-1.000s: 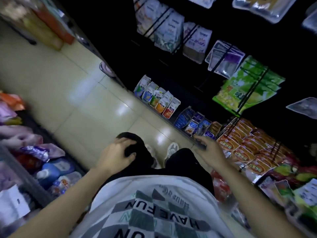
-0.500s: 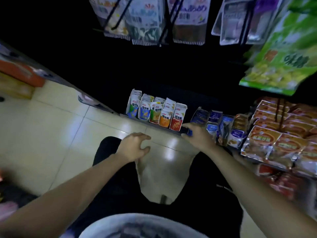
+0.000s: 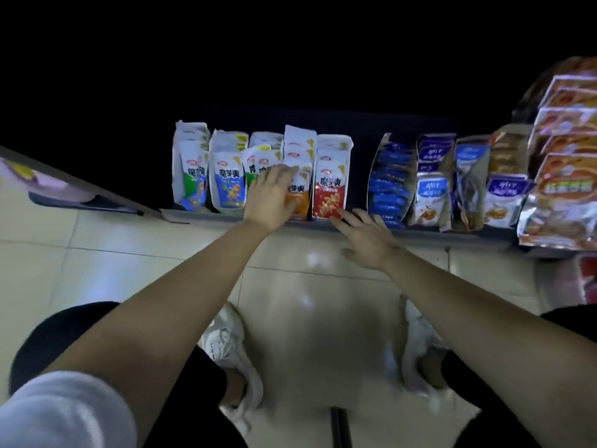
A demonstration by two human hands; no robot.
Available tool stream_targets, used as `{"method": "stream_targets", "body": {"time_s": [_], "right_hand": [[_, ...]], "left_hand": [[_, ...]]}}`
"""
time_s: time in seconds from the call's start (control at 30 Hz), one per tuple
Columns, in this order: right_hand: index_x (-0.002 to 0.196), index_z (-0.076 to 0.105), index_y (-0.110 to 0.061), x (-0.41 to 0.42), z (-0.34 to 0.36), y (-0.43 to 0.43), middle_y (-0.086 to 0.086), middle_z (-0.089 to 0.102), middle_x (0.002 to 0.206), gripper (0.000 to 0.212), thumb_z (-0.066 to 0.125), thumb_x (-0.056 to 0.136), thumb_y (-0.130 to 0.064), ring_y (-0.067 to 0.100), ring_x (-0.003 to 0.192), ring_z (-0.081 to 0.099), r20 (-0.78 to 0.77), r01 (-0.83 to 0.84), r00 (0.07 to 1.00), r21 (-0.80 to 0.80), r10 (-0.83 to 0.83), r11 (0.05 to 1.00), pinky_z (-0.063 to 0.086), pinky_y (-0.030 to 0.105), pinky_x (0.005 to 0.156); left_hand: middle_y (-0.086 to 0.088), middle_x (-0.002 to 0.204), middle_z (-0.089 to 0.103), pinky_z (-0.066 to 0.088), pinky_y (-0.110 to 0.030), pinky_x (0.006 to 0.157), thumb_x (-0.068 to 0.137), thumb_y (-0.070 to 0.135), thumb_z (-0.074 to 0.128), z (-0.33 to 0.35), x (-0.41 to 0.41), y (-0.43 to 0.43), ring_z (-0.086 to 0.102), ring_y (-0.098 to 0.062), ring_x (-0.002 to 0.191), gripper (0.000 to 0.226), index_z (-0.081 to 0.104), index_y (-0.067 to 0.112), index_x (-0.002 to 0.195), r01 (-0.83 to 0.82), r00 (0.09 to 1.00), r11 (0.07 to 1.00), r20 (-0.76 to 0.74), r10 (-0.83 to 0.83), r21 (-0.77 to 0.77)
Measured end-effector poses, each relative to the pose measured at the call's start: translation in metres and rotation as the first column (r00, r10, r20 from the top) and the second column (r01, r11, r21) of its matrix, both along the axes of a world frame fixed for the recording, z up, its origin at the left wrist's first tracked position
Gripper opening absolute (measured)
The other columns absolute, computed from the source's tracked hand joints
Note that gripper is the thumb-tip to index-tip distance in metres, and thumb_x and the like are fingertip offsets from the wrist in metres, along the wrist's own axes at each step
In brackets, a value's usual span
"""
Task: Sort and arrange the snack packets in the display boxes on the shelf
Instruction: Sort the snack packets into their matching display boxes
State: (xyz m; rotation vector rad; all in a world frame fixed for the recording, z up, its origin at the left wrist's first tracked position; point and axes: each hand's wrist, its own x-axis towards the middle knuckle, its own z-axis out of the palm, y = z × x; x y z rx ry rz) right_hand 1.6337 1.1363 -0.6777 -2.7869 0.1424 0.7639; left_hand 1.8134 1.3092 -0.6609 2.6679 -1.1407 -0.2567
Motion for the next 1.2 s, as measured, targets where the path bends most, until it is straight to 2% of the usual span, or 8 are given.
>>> {"method": "stream_targets", "body": {"time_s": [0.13, 0.2, 0.37, 0.53, 0.77, 0.87, 0.97, 1.2], "right_hand": [[0.157, 0.016, -0.022, -0.002, -0.017, 0.003, 0.001, 0.016, 0.164, 0.076, 0.056, 0.094, -0.033, 0.027, 0.146, 0.017, 0.095, 0.034, 0.995, -0.013, -0.032, 0.999, 0.022, 0.047, 0.114], [0.154, 0.026, -0.022, 0.001, -0.019, 0.005, 0.000, 0.028, 0.159, 0.070, 0.057, 0.092, -0.030, 0.025, 0.137, 0.027, 0.136, 0.065, 0.988, 0.023, -0.068, 0.998, 0.027, 0.043, 0.106], [0.141, 0.053, -0.024, 0.017, -0.010, 0.002, -0.001, 0.056, 0.135, 0.053, 0.064, 0.091, -0.038, 0.024, 0.120, 0.041, 0.133, 0.246, 0.952, 0.199, -0.275, 0.948, 0.032, 0.042, 0.097], [0.142, 0.052, -0.018, 0.041, 0.024, 0.000, 0.006, 0.061, 0.132, 0.064, 0.078, 0.084, -0.026, 0.023, 0.113, 0.060, 0.178, 0.399, 0.767, 0.620, -0.616, 0.676, 0.048, 0.036, 0.098], [0.140, 0.054, -0.016, 0.078, 0.052, 0.015, 0.005, 0.061, 0.128, 0.064, 0.081, 0.082, -0.022, 0.021, 0.102, 0.058, 0.246, 0.275, 0.800, 0.661, -0.547, 0.699, 0.049, 0.036, 0.095], [0.101, 0.069, -0.006, 0.086, 0.047, 0.018, 0.007, 0.064, 0.097, 0.023, 0.078, 0.084, -0.019, 0.020, 0.085, 0.059, 0.259, 0.267, 0.806, 0.643, -0.532, 0.717, 0.048, 0.035, 0.077], [0.069, 0.060, -0.009, 0.092, 0.044, 0.018, 0.011, 0.060, 0.073, 0.024, 0.075, 0.086, -0.016, 0.019, 0.067, 0.056, 0.236, 0.291, 0.791, 0.667, -0.565, 0.686, 0.048, 0.035, 0.065], [0.103, 0.065, -0.012, 0.088, 0.052, 0.011, -0.004, 0.069, 0.094, 0.007, 0.063, 0.097, -0.015, 0.001, 0.080, 0.064, 0.064, 0.412, 0.620, 0.822, -0.782, 0.394, 0.050, 0.012, 0.064]], "left_hand": [[-0.005, 0.096, 0.069, 0.042, -0.029, 0.064, 0.092, 0.017, 0.070, 0.002, -0.002, 0.008, 0.063, -0.026, 0.091, 0.007, 0.070, 0.015, 0.098, -0.038, 0.994, 0.974, 0.092, 0.060, -0.223], [0.000, 0.088, 0.071, 0.042, -0.028, 0.059, 0.094, 0.018, 0.069, 0.008, -0.004, 0.013, 0.064, -0.019, 0.082, 0.004, 0.071, 0.016, 0.091, -0.052, 0.997, 0.966, 0.045, 0.066, -0.255], [0.007, 0.081, 0.069, 0.055, -0.033, 0.069, 0.098, 0.018, 0.065, 0.025, -0.003, 0.022, 0.065, -0.014, 0.076, 0.007, 0.071, 0.014, 0.096, -0.234, 0.967, 0.914, -0.179, 0.183, -0.331], [0.009, 0.083, 0.067, 0.057, -0.039, 0.078, 0.099, 0.016, 0.061, 0.044, -0.008, 0.027, 0.065, -0.013, 0.082, 0.009, 0.064, 0.022, 0.092, -0.256, 0.952, 0.913, -0.248, 0.181, -0.318], [0.002, 0.085, 0.069, 0.057, -0.036, 0.084, 0.099, 0.014, 0.063, 0.078, 0.000, 0.019, 0.068, -0.015, 0.086, 0.008, 0.062, 0.019, 0.092, -0.185, 0.950, 0.906, -0.307, 0.064, -0.382], [0.004, 0.085, 0.067, 0.057, -0.025, 0.083, 0.100, 0.012, 0.062, 0.078, 0.004, 0.016, 0.067, -0.010, 0.086, 0.004, 0.061, 0.013, 0.096, -0.169, 0.940, 0.867, -0.342, -0.001, -0.468], [-0.001, 0.086, 0.069, 0.057, -0.027, 0.085, 0.099, 0.014, 0.064, 0.075, 0.012, 0.016, 0.069, -0.017, 0.091, 0.002, 0.063, 0.013, 0.098, -0.200, 0.925, 0.833, -0.380, -0.013, -0.515], [-0.011, 0.119, 0.066, 0.053, -0.028, 0.095, 0.102, 0.011, 0.061, 0.054, 0.052, 0.034, 0.060, -0.018, 0.103, 0.028, 0.062, 0.007, 0.129, -0.228, 0.938, 0.852, -0.340, 0.063, -0.472]]}}
